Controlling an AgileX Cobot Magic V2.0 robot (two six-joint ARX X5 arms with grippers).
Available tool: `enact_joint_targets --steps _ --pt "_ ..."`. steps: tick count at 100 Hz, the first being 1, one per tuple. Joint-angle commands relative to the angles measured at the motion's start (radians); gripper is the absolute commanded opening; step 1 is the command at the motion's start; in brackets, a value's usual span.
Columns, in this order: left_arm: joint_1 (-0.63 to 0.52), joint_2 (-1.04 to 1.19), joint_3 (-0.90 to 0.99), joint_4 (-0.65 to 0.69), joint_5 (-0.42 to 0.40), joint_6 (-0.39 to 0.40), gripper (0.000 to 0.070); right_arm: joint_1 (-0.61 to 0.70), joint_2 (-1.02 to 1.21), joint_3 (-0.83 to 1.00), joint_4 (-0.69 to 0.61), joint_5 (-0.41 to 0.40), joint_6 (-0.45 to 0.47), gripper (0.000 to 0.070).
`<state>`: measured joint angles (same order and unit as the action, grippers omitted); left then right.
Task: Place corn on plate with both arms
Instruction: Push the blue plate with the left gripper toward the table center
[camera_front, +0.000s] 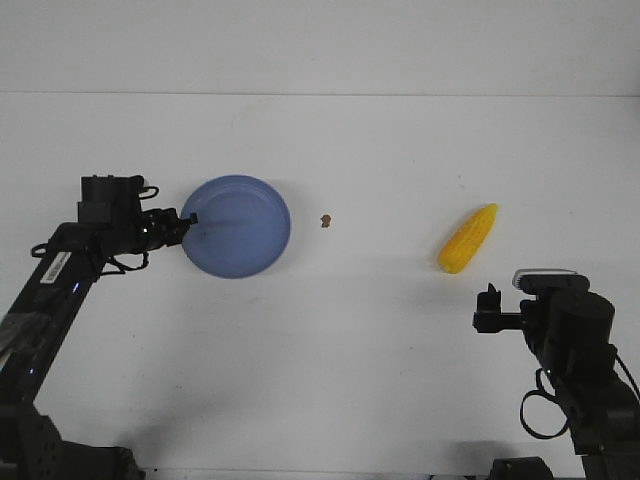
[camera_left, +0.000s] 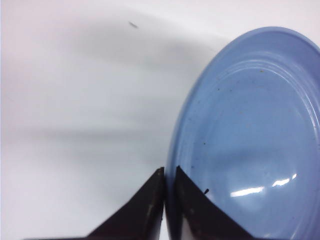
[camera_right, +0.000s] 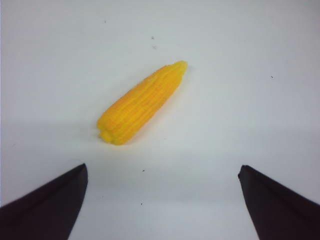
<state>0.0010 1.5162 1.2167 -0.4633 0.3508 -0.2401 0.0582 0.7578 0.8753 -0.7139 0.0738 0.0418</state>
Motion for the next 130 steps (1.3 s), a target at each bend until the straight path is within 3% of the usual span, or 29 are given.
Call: enact_joint_targets --steps 1,22,53,77,93,104,113,130 --pt "-0.029 -0.033 -0.050 -0.003 0.014 -0.019 0.0006 0.001 0.002 0.017 0.010 -0.002 0.011 0.0635" --pt "-0.168 -0.161 -0.262 0.098 0.014 -0.084 0.0006 0.001 0.002 0.017 0.011 -0.002 0.014 0.0636" --pt "-0.359 -0.159 -0.421 0.223 0.014 -0.151 0.0007 0.001 0.002 0.017 0.010 -0.002 0.016 0.0636" --pt "-0.418 -0.148 -0.433 0.230 0.013 -0.162 0.0025 0.001 0.002 0.017 0.010 -0.002 0.018 0.0636" --pt "-0.442 -0.101 -0.433 0.229 0.012 -0.170 0.0103 0.001 0.002 0.017 0.010 -0.002 0.018 0.0636" --pt "-0.454 -0.068 -0.433 0.230 0.012 -0.174 0.0115 0.001 0.002 0.017 0.010 -0.002 0.018 0.0636" --pt "-0.460 -0.067 -0.433 0.233 0.012 -0.173 0.0241 0.001 0.002 0.017 0.010 -0.002 0.018 0.0636" --pt "-0.460 -0.114 -0.432 0.270 0.012 -0.173 0.0624 0.001 0.002 0.017 0.010 -0.002 0.018 0.0636"
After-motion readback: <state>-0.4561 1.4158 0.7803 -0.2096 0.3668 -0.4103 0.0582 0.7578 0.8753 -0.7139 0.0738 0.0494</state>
